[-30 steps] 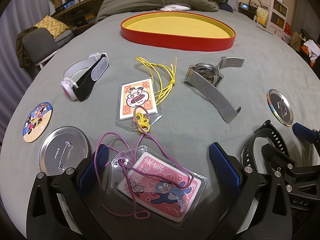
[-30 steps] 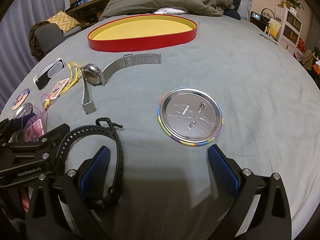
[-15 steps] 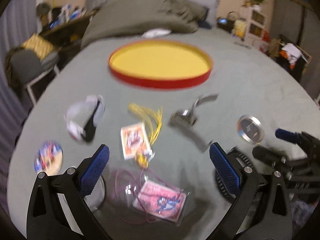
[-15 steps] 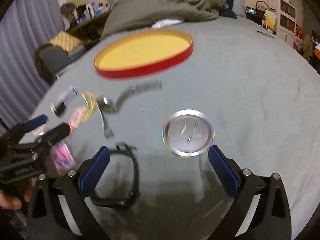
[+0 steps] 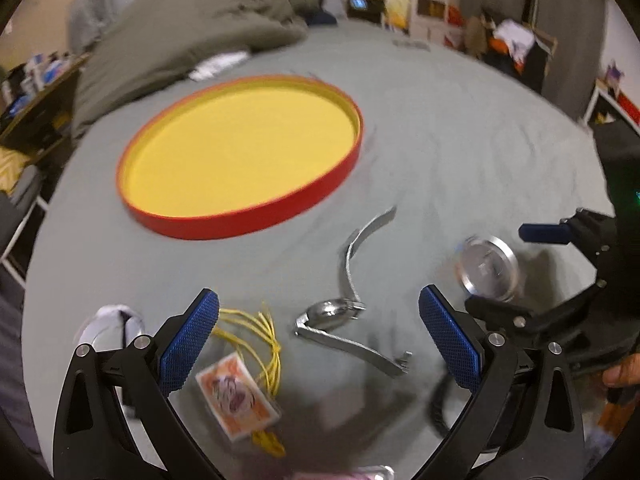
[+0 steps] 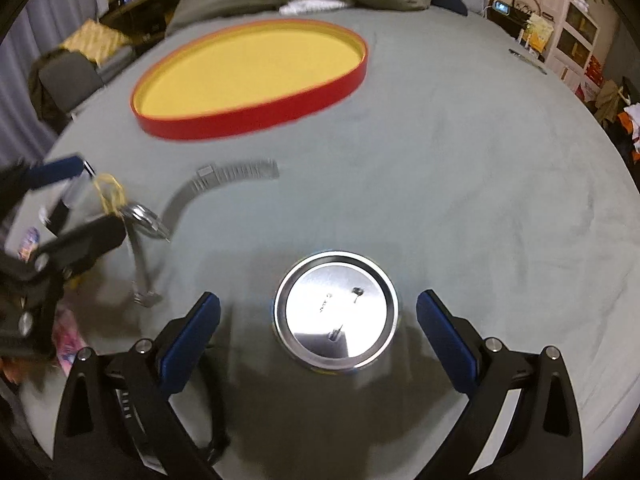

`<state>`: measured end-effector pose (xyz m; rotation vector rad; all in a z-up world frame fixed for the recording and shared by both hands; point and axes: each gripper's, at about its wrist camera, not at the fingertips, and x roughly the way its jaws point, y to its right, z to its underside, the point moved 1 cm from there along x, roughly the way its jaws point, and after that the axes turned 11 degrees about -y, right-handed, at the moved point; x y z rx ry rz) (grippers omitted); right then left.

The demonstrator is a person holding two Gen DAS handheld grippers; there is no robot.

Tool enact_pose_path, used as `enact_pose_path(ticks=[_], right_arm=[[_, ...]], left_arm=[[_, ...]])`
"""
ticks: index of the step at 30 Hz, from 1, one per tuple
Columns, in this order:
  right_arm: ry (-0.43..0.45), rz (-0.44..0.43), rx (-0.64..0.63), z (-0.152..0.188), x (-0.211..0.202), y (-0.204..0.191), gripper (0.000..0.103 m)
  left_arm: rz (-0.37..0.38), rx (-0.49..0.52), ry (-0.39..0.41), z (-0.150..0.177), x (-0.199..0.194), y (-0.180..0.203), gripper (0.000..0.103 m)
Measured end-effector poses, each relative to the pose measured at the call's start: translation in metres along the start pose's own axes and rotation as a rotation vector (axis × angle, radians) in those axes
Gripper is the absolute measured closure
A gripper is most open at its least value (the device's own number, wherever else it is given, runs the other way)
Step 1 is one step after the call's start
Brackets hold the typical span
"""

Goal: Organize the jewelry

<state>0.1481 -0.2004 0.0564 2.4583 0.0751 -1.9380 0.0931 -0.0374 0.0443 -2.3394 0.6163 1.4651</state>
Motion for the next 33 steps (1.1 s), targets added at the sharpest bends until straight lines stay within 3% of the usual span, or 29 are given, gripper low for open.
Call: enact_pose_path(ticks=[4,8,12,15,17,19,21,23,28,30,33], right_arm=[[-0.036,0.016,0.013,-0.002,0.021,-0.002,0.008],[-0.007,0.017,0.021,0.0,0.026,-0.004,0.008],[0.057,0.023,0.035,0.008,0.026,-0.008,0.008],[0.053,0.018,0.048,0.009,0.031,-0.009,0.008],[0.039,0.016,0.05,0.009,0.031,-0.001,0.008],[0.033,0.021,0.049,0.005,0.032,0.002,0.008],[0.035,0.031,0.057,0.01,0.03,0.001,0.008],[0.029,0.05,0.065,0.011,0.029,0.0,0.008],[0.035,0.053,0.089,0.015,0.025,-0.001,0.017],[0.048,0.051,0.091,0.016,0.022,-0.002,0.031],[0.06,0.049,0.099,0.018,0.017,-0.003,0.033]], left_arm=[[0.044,0.102,-0.112,-0.007,0.032,0.001,0.005],[0.04,0.215,-0.157,-0.003,0.048,0.005,0.006],[0.079,0.263,-0.172,-0.001,0.059,0.001,0.014],[0.093,0.276,-0.163,-0.004,0.059,0.0,0.029],[0.088,0.288,-0.151,-0.006,0.059,0.001,0.05],[0.077,0.287,-0.147,-0.008,0.058,0.002,0.065],[0.075,0.281,-0.148,-0.008,0.056,0.002,0.073],[0.057,0.282,-0.145,-0.007,0.055,0.004,0.087],[0.031,0.281,-0.139,-0.006,0.051,0.008,0.091],[0.037,0.271,-0.141,-0.006,0.05,0.008,0.091],[0.058,0.244,-0.143,-0.014,0.053,0.0,0.091]])
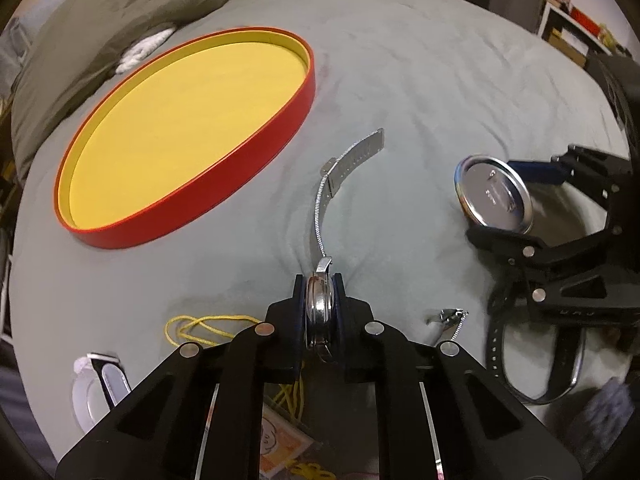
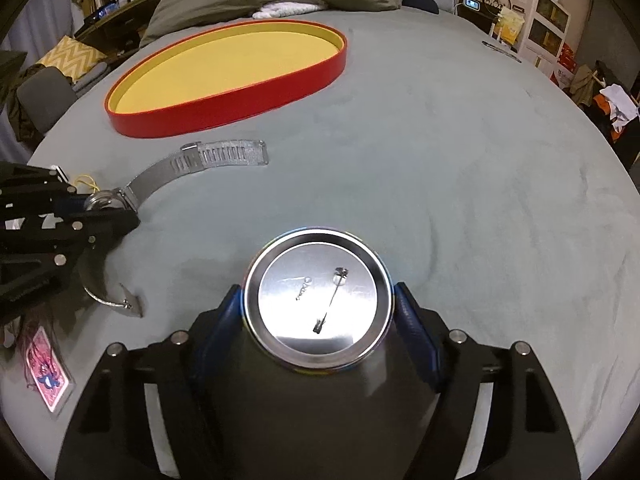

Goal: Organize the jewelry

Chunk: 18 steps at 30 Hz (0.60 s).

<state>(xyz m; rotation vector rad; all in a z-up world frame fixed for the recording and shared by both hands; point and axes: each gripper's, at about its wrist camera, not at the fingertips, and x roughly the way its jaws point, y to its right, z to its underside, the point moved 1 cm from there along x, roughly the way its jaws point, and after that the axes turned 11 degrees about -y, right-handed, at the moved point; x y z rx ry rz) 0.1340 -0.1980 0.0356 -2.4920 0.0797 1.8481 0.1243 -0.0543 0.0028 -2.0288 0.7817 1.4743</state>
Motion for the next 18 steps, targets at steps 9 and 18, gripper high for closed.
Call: enact_pose_path(ticks=[9,18], right_arm=[[0.038,-0.019,0.005,-0.002,-0.015,-0.001,0.033],[0.137,-0.03,-0.014,-0.034,-0.061,-0.009,0.033]], left_arm=[[0.035,-0.013,0.045,0.002,-0.021,-0.005,0.091],[0.087,-0.052,0.119,-0.013,-0.053,-0.029,0.091]])
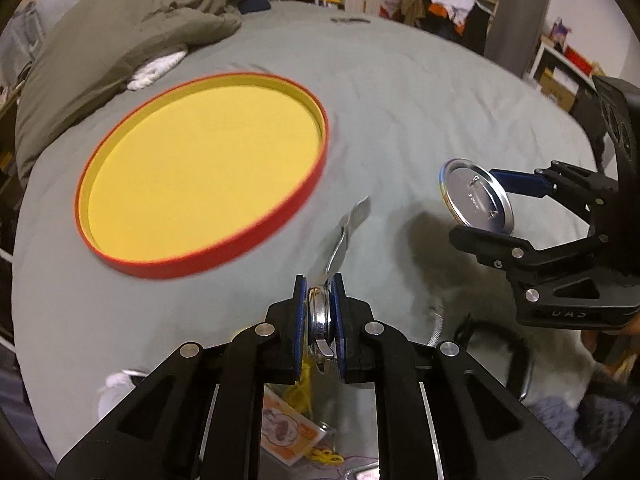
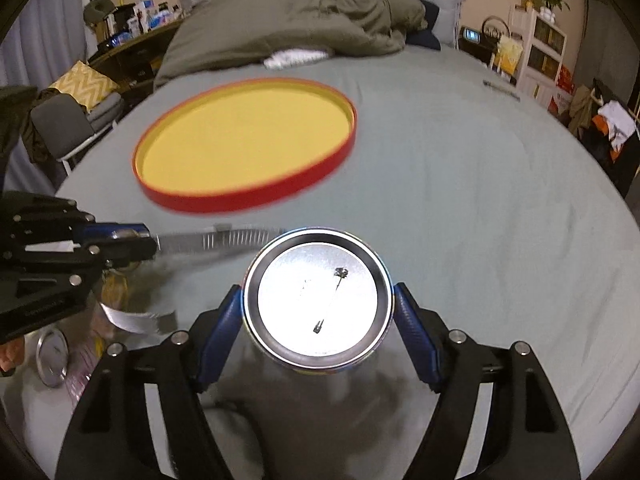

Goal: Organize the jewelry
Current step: 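Carry the silver badge with the right tool while the left tool carries the charm over the red tray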

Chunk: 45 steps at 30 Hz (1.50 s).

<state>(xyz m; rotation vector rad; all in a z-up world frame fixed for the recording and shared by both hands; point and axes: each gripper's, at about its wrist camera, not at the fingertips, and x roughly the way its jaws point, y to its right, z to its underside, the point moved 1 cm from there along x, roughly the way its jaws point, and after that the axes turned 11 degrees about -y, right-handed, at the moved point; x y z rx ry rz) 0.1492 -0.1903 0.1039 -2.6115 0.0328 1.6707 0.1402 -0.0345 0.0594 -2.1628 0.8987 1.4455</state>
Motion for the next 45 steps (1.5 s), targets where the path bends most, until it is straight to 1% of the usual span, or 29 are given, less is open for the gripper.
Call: enact_pose_path(ticks=[5,10,14,17,21,25,27,30,34,39,45], right_arm=[[0.042,-0.01,0.007,-0.028,-0.014,-0.002,0.033],[0.06,-0.009,0.003,-0.048,-0.014,-0.006,0.033],[0.074,-0.021,0.007,-0.061,-0.017,-0.01,0.033],[0.083,-0.023,-0.001,-0.078,-0.018,-0.015,0.033],[0.106,-0.03,-0.018,-0.104,-0.021,-0.023,0.033],[0.147,-0.056,-0.012,-0.137,-0.025,-0.029,0.033],[0.163,-0.07,-0.004,-0.156,-0.024,-0.032,0.033],[0.179,-0.085,0.004,-0.182,-0.019,-0.038,0.033],[0.19,-0.086,-0.01,-0.212,-0.011,-0.048,0.033],[0.2,-0.086,-0.033,-0.247,0.003,-0.064,0.033],[0.218,-0.094,-0.048,-0.269,0.008,-0.076,0.033]], left_arm=[[-0.003,-0.003,0.028,-0.015,-0.015,-0.013,0.091],[-0.019,0.007,0.04,-0.024,-0.021,-0.024,0.091],[-0.009,0.0,0.061,-0.031,-0.029,-0.037,0.091],[0.003,-0.014,0.084,-0.04,-0.039,-0.048,0.091],[0.007,-0.032,0.125,-0.059,-0.059,-0.069,0.091],[-0.016,-0.053,0.172,-0.083,-0.081,-0.095,0.091],[-0.037,-0.072,0.197,-0.099,-0.09,-0.114,0.091],[-0.047,-0.111,0.228,-0.117,-0.101,-0.139,0.091],[-0.061,-0.146,0.25,-0.136,-0.101,-0.167,0.091],[-0.052,-0.191,0.262,-0.15,-0.091,-0.199,0.092],[-0.039,-0.188,0.294,-0.152,-0.097,-0.215,0.092]])
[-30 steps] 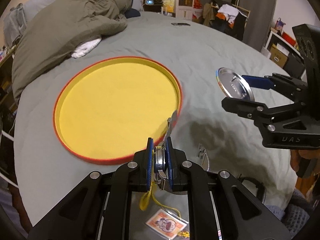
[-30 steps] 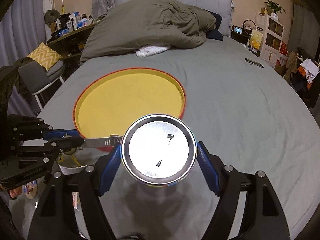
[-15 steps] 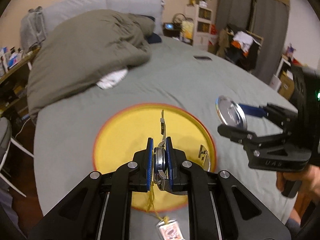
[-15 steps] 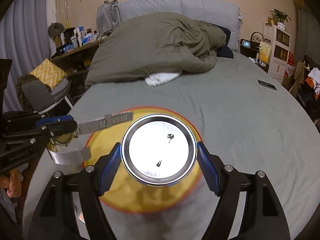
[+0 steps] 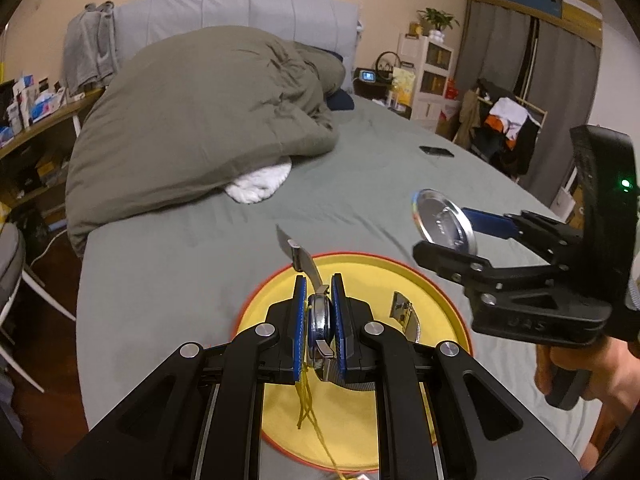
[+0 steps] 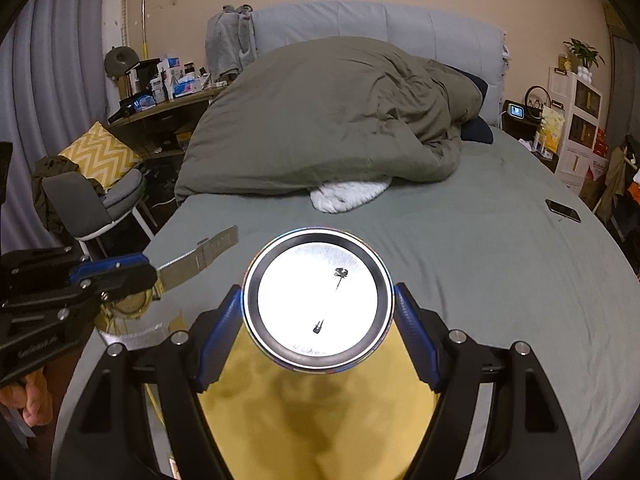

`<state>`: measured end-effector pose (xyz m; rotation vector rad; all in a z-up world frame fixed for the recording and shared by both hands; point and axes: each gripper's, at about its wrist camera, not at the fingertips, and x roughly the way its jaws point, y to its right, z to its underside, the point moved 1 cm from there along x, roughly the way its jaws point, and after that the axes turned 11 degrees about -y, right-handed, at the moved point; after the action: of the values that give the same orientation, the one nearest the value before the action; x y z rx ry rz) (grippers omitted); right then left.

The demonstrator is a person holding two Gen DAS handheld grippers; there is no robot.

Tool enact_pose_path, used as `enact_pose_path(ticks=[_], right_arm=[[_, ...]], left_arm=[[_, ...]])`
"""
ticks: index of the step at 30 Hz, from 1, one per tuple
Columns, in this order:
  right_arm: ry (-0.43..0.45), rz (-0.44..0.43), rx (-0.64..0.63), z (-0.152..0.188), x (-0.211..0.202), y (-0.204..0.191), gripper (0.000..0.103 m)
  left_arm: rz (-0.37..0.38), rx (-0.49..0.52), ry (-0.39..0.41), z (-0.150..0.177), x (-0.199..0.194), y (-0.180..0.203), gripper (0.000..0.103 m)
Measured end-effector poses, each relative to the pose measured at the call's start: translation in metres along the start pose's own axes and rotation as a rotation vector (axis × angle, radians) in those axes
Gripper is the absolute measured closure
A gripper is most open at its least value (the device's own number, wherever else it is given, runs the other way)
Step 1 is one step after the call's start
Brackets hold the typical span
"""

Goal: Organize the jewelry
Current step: 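Carry the silver badge with the right tool while the left tool carries the charm over the red tray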

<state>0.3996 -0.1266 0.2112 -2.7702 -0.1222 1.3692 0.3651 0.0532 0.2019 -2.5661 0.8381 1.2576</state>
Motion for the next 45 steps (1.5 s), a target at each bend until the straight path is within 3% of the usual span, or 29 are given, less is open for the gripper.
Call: enact_pose_path(ticks=[12,16,17,21,31,36,40,45], right_arm=[[-0.013,-0.015,-0.029,0.004,0.001,-0.019,0.033],[-0.031,-0.024,-0.031,0.016,0.004,-0.021,0.033],[-0.036,-0.025,-0.029,0.019,0.004,-0.02,0.033],[-0.051,-0.031,-0.023,0.031,0.002,-0.019,0.033],[-0.076,-0.037,-0.024,0.049,-0.006,-0.023,0.033],[-0.076,-0.046,-0.022,0.051,-0.01,-0.024,0.033],[-0.068,-0.055,-0.027,0.056,-0.017,-0.026,0.033],[-0.069,-0.065,-0.024,0.066,-0.023,-0.027,0.033]], left_arm=[[0.01,-0.009,-0.003,0.009,-0.009,-0.009,0.092],[0.009,0.0,-0.009,0.025,-0.017,-0.007,0.093],[0.007,0.003,-0.01,0.029,-0.02,-0.006,0.103],[0.043,-0.007,0.001,0.043,-0.036,-0.004,0.103],[0.011,-0.036,-0.058,0.078,-0.03,-0.007,0.103],[0.022,-0.05,-0.042,0.085,-0.045,-0.009,0.103],[0.012,-0.04,-0.035,0.113,-0.066,-0.008,0.103],[0.014,-0.114,-0.01,0.153,-0.094,-0.027,0.103]])
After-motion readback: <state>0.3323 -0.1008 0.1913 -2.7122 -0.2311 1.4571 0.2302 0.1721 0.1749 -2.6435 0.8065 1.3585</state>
